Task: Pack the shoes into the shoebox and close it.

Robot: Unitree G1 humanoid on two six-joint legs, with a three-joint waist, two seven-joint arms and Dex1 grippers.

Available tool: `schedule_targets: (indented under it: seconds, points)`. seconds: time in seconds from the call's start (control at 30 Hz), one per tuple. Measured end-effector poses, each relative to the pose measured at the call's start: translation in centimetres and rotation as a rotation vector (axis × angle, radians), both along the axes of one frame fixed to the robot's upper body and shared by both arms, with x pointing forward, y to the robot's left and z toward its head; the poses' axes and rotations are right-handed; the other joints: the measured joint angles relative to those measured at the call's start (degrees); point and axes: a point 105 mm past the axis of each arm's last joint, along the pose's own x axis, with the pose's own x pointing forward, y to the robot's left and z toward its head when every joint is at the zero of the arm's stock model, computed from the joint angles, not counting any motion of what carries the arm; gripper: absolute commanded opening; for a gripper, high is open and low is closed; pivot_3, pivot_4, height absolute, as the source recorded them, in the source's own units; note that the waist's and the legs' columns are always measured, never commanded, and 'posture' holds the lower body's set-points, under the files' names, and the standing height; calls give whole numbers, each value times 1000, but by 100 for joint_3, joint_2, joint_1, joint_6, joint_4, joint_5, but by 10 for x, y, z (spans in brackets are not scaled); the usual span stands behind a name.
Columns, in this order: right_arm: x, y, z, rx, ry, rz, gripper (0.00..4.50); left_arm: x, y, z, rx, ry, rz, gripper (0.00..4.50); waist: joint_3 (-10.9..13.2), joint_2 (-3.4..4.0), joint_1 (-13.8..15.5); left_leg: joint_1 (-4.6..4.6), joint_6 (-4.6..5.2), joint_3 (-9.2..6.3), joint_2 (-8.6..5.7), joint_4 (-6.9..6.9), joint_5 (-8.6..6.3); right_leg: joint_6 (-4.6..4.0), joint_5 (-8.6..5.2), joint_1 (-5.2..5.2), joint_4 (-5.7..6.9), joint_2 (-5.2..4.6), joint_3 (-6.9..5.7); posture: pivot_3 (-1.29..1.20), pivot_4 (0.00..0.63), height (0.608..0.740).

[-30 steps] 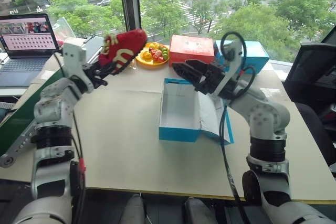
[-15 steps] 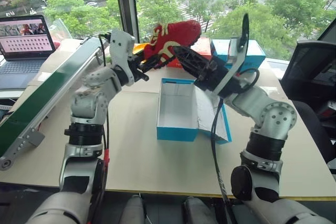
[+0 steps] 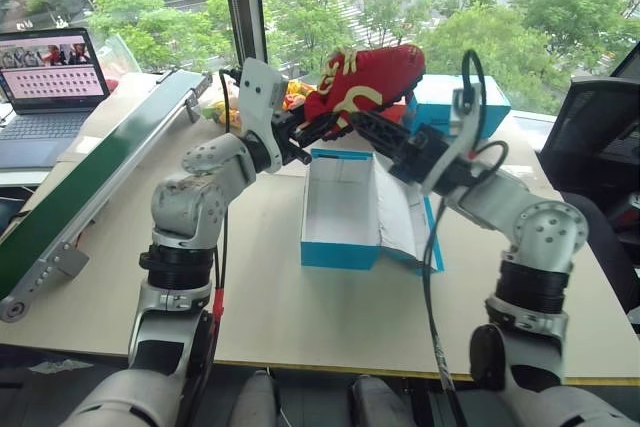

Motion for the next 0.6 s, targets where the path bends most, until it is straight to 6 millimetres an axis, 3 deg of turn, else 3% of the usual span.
schedule_targets:
  seconds: [0.17, 0.33, 0.4, 0.43, 0.6]
  points:
    - [7, -5, 11, 14, -41, -18, 4500, -9, -8, -3, -22, 7, -23, 1642, 2, 3, -1, -1, 1, 0, 0, -2, -1, 0, 0, 1, -8, 0, 1, 0, 150, 739]
    - [6, -4, 25, 50, -92, 14, 4500, -24, -19, -28, -42, 75, -43, 1642, 2, 4, 5, -6, 1, -1, 0, -1, -1, 0, 0, 1, -13, 0, 0, 0, 150, 739]
    - [6, -4, 25, 52, -92, 16, 4500, -25, -18, -28, -50, 73, -27, 1642, 3, 4, 7, -8, 1, -2, 0, 1, 0, 0, 0, 0, -12, 0, 0, 0, 150, 739]
    - [6, -3, 26, 54, -94, 17, 3998, -25, -18, -27, -51, 70, -19, 1633, 3, 4, 7, -7, 1, -2, -1, 4, 0, 0, 0, 3, -12, 0, 0, 0, 150, 739]
    - [7, -3, 26, 62, -94, 14, 2357, -25, -14, -24, -60, 60, 6, 1633, 3, 5, 7, -8, 1, -3, -1, 0, 0, 1, 0, 2, -16, 0, -1, 0, 150, 739]
